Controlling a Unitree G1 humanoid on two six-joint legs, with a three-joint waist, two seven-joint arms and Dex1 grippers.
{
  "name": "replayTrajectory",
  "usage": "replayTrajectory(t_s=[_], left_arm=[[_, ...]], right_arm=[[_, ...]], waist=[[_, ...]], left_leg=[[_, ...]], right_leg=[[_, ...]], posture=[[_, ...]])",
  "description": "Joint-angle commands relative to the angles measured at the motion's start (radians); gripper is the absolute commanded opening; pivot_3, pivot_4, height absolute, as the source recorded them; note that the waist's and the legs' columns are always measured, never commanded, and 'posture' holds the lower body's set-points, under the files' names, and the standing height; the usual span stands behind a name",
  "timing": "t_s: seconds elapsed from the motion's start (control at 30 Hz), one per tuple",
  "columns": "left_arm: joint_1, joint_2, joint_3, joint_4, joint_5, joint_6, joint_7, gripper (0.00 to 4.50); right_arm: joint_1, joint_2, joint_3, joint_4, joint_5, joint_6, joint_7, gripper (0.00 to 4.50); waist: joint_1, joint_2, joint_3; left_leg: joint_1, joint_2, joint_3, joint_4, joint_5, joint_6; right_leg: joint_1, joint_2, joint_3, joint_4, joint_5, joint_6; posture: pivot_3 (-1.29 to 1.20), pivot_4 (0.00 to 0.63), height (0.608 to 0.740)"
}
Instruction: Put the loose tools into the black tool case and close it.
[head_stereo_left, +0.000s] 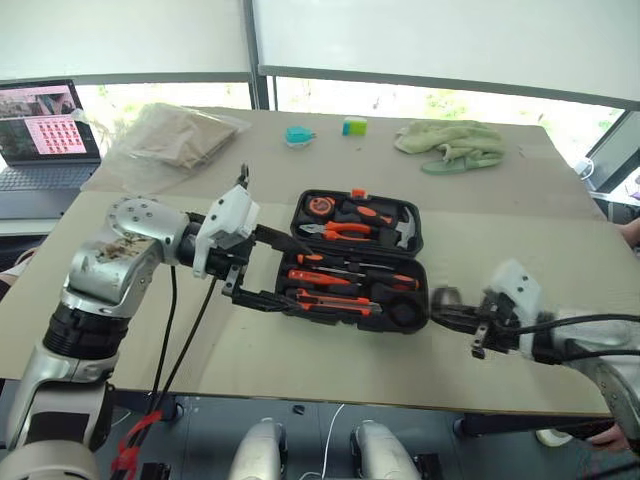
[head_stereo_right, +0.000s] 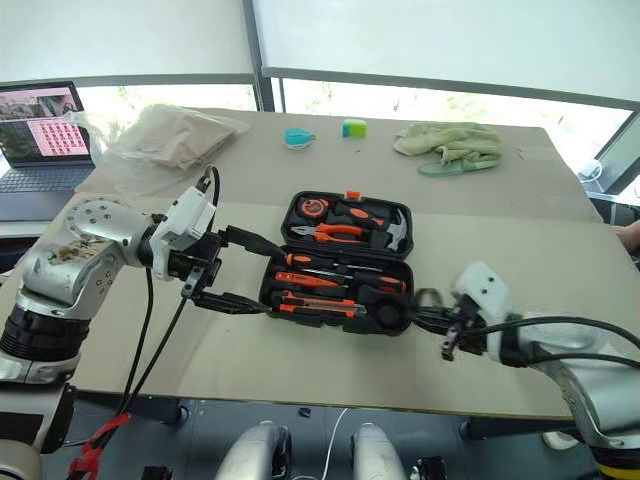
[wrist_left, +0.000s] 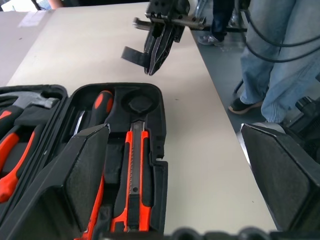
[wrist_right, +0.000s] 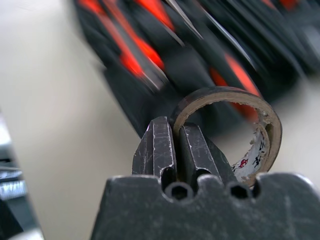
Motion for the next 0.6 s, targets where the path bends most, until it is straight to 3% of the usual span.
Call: replayTrajectory(t_s=[0.03,0.23,0.6], left_arm=[[-0.005,0.006,0.011,-0.033,-0.006,-0.001,0.012,4.5],[0.002,0.014,0.015,-0.047,-0.005,0.006,0.029,4.5],[-0.005,0.009,0.009,-0.012,0.008,-0.011,0.039,4.5]], right_arm=[[-0.074,0.018,0.092,0.045,-0.055,0.022,-0.024,0.03],[-0.115,-0.021,0.194,0.148,-0.173,-0.019,-0.004,0.03],[-0.109,-0.055,0.157,0.06,-0.128,0.022,0.044,3.8]], waist=[[0.006,0.0,0.0],[0.015,0.0,0.0],[0.014,0.0,0.0]], left_leg=[[0.0,0.0,0.0,0.0,0.0,0.0],[-0.003,-0.002,0.002,0.001,0.0,0.0],[-0.003,-0.001,0.002,0.0,0.0,0.0]], right_leg=[[0.0,0.0,0.0,0.0,0.0,0.0],[-0.002,-0.002,0.0,-0.001,0.0,0.001],[-0.003,-0.001,0.0,0.0,0.0,0.0]], posture=[[0.0,0.15,0.74],[0.0,0.15,0.74],[0.0,0.15,0.74]])
